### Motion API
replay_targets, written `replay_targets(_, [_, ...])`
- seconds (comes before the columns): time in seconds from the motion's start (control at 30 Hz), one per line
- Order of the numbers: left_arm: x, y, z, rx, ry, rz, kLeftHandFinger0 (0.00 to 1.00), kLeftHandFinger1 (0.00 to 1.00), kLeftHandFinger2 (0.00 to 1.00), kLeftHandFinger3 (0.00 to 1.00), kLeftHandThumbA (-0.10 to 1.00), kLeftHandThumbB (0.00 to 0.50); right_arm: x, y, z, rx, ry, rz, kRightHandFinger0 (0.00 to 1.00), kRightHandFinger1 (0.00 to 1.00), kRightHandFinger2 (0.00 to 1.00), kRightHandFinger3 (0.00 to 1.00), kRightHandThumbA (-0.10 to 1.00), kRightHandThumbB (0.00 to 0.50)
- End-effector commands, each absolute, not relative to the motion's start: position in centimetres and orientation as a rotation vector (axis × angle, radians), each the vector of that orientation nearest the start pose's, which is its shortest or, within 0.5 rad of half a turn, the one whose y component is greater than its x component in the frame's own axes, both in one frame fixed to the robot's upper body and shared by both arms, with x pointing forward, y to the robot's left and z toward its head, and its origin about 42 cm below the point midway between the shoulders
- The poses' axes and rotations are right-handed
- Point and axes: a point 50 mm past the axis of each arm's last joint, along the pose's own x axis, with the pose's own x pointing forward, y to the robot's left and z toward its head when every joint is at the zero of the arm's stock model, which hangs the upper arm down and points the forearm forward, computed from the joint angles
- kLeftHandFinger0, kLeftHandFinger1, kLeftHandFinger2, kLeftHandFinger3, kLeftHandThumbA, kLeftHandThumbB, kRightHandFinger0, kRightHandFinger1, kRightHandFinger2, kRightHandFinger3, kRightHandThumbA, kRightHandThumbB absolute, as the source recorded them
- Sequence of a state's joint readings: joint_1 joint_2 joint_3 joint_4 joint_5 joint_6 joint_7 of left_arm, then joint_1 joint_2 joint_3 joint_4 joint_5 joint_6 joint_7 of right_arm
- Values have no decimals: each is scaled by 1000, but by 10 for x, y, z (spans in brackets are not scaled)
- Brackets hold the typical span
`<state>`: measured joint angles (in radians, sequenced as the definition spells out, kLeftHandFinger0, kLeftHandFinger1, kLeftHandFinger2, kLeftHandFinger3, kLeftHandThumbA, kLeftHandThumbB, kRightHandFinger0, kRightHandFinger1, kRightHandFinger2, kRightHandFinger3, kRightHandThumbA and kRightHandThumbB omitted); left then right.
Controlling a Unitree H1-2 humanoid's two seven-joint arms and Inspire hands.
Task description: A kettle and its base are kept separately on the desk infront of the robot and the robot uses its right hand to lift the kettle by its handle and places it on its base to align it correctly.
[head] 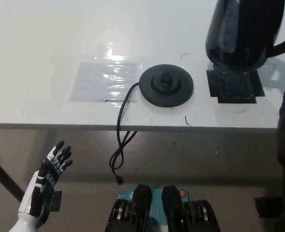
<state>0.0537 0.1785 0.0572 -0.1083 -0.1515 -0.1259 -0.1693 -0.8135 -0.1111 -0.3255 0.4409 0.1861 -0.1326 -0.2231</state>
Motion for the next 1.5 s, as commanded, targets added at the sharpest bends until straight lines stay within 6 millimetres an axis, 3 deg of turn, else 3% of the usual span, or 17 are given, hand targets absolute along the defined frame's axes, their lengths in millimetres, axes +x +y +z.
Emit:
replay_targets(0.0, [268,279,139,75,-247,-140,1000,1000,1000,1000,1000,96,503,-241,380,320,-688,-254,0,304,736,785,-100,98])
replay_targets(0.1, [268,279,139,74,-248,-145,1000,1000,1000,1000,1000,86,507,-226,379,342,-682,-221,0,320,774,826,-100,92])
replay_targets(0.2, [268,279,140,69,-243,-140,1000,1000,1000,1000,1000,108,509,-209,378,351,-671,-206,2,344,799,834,-100,115])
replay_targets(0.3, [268,278,140,73,-246,-142,1000,1000,1000,1000,1000,112,507,-192,379,347,-664,-177,0,317,751,724,-100,117])
replay_targets(0.5, [269,278,141,66,-247,-140,1000,1000,1000,1000,1000,106,505,-165,381,343,-668,-152,0,284,695,740,-100,138])
replay_targets(0.67, [270,279,141,79,-252,-142,1000,1000,1000,1000,1000,120,504,-147,383,356,-650,-128,0,278,703,770,-100,139])
replay_targets(0.73, [269,279,141,76,-247,-145,1000,1000,1000,1000,1000,124,503,-143,382,359,-647,-122,0,250,656,758,-100,132])
replay_targets(0.87, [268,279,141,68,-249,-144,1000,1000,1000,1000,1000,112,505,-136,377,377,-629,-109,0,326,767,818,-100,114])
replay_targets(0.93, [268,280,141,69,-252,-144,1000,1000,1000,1000,1000,115,507,-132,373,355,-613,-111,0,321,769,817,-100,85])
replay_targets(1.03, [269,279,142,71,-254,-146,1000,1000,1000,1000,1000,92,508,-130,369,346,-606,-111,0,315,727,805,-100,87])
replay_targets(1.47, [270,280,143,79,-256,-150,1000,1000,1000,1000,1000,108,514,-127,342,322,-562,-105,1,366,742,791,-100,88])
